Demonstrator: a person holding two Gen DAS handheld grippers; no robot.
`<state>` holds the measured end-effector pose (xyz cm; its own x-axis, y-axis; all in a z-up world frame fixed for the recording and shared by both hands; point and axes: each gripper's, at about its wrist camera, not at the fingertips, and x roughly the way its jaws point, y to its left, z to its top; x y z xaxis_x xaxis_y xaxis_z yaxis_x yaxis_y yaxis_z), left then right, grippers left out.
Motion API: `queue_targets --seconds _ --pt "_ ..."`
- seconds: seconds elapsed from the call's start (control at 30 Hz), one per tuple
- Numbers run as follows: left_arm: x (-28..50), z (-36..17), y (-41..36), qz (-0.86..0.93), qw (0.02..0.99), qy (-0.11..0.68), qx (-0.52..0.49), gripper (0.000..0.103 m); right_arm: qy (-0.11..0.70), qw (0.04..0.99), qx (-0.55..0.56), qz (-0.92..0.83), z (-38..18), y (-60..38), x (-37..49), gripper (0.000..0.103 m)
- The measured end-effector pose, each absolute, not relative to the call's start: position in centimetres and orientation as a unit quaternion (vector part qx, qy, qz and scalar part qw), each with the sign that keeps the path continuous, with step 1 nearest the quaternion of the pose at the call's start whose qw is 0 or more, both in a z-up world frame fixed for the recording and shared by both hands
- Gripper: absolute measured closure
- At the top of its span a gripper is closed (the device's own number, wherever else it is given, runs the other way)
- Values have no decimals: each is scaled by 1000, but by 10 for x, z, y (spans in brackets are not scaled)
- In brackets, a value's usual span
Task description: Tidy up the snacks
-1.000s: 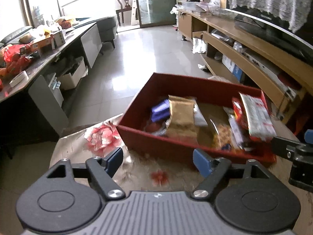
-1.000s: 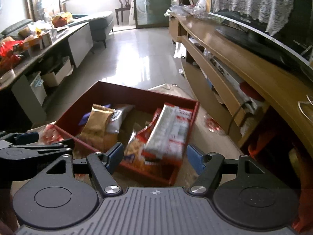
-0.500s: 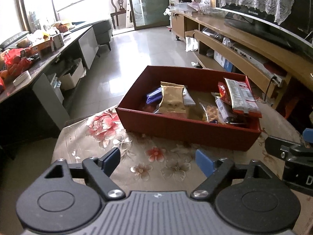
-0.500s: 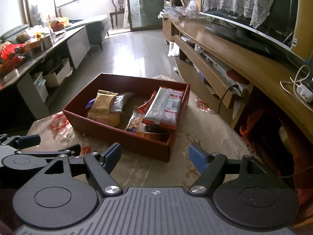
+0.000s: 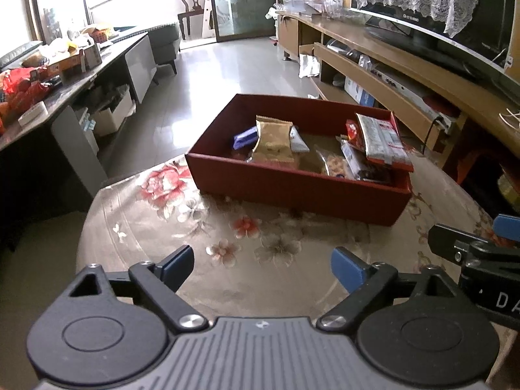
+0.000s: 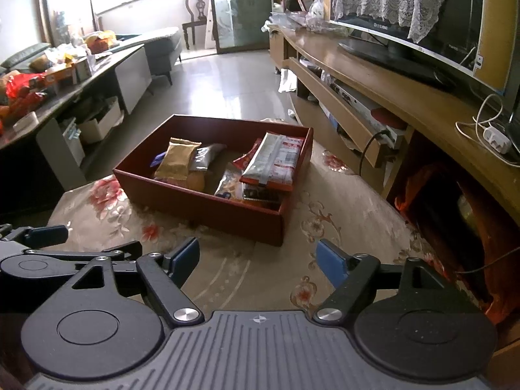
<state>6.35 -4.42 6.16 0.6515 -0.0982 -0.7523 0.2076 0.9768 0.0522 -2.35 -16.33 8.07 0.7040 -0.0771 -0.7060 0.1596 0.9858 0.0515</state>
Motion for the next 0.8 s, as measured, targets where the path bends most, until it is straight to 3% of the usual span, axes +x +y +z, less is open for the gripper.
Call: queue_targets --seconds 0.8 --pt "9 63 -28 -79 909 403 65 0 397 911 60 -91 69 -166 -76 18"
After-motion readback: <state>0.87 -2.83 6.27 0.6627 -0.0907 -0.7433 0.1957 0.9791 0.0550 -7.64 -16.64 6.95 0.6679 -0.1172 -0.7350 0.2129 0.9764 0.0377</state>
